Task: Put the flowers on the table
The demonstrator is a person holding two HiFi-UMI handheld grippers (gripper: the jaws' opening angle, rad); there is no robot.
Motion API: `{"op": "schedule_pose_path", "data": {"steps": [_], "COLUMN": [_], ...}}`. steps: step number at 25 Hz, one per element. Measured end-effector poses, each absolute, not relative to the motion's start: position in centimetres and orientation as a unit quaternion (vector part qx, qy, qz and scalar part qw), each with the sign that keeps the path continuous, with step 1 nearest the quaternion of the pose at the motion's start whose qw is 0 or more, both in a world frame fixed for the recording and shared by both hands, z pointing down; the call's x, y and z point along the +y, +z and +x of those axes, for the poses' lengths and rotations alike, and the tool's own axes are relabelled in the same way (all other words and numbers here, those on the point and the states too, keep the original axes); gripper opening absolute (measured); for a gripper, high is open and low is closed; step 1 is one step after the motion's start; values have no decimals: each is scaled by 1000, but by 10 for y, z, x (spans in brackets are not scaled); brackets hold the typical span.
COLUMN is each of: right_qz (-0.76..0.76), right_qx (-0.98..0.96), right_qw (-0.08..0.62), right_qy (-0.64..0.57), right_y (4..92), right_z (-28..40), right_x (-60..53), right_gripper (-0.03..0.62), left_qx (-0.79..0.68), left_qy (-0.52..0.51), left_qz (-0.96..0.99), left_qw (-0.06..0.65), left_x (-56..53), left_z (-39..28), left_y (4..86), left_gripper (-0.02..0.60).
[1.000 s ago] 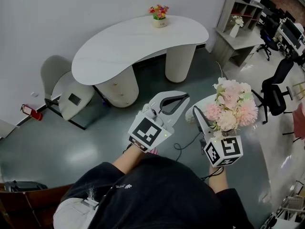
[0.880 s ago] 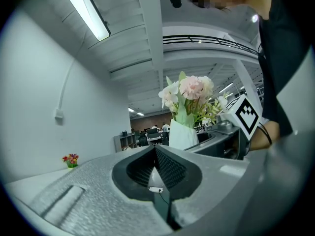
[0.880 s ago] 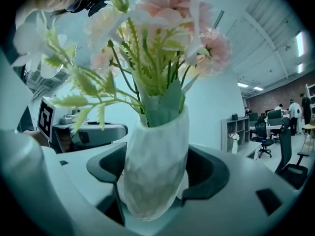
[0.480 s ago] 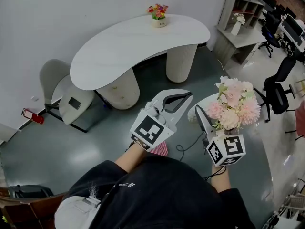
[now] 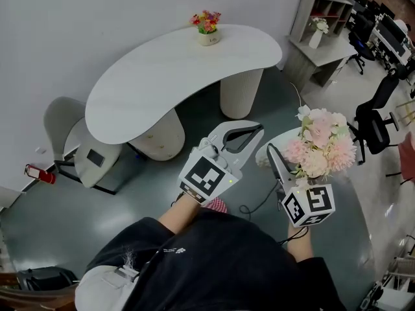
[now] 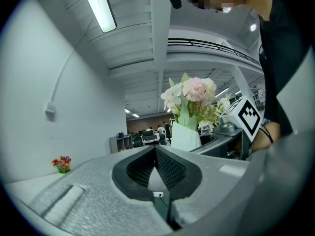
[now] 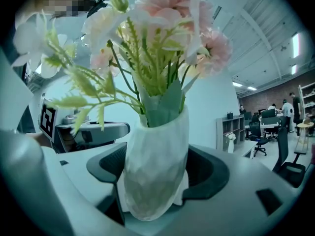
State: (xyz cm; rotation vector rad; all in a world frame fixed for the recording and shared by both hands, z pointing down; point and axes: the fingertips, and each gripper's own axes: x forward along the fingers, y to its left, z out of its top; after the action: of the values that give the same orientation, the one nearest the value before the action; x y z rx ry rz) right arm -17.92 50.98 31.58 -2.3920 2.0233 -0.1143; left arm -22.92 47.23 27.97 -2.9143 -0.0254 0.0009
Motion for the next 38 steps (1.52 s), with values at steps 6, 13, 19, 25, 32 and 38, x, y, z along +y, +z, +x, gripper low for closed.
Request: {"op": "schedule_pose_path", "data": {"steps": [6, 13, 19, 25, 32, 38], "right_qz": [-771, -776, -775, -778, -788, -795], "right_qx": [635, 630, 630, 626, 613, 604], "right_qw": [-2, -5, -8, -13, -22, -15], "right_qy": [-43, -43, -46, -52, -56, -55], "right_y": [306, 303, 300, 300, 304, 306], "right_z": [-157, -142, -132, -125, -120, -120], "right_x": [458, 428, 395, 361, 315, 313], "right_gripper": [368, 368, 368, 368, 367, 367], "left_qx": [-24, -34, -35, -37, -54, -68], "left_qy": [2, 5, 6, 8, 11, 9], "left_qz": [-994, -994, -994, -995, -995, -993], "left_qw": [104, 105, 102, 92, 84, 92], "left_x": [421, 393, 361, 326, 277, 275], "left_z": [-206, -191, -181, -174, -168, -166], "left_y": [270, 267, 264, 265, 270, 270], "left_gripper": [-2, -2, -2, -2, -2, -2]}}
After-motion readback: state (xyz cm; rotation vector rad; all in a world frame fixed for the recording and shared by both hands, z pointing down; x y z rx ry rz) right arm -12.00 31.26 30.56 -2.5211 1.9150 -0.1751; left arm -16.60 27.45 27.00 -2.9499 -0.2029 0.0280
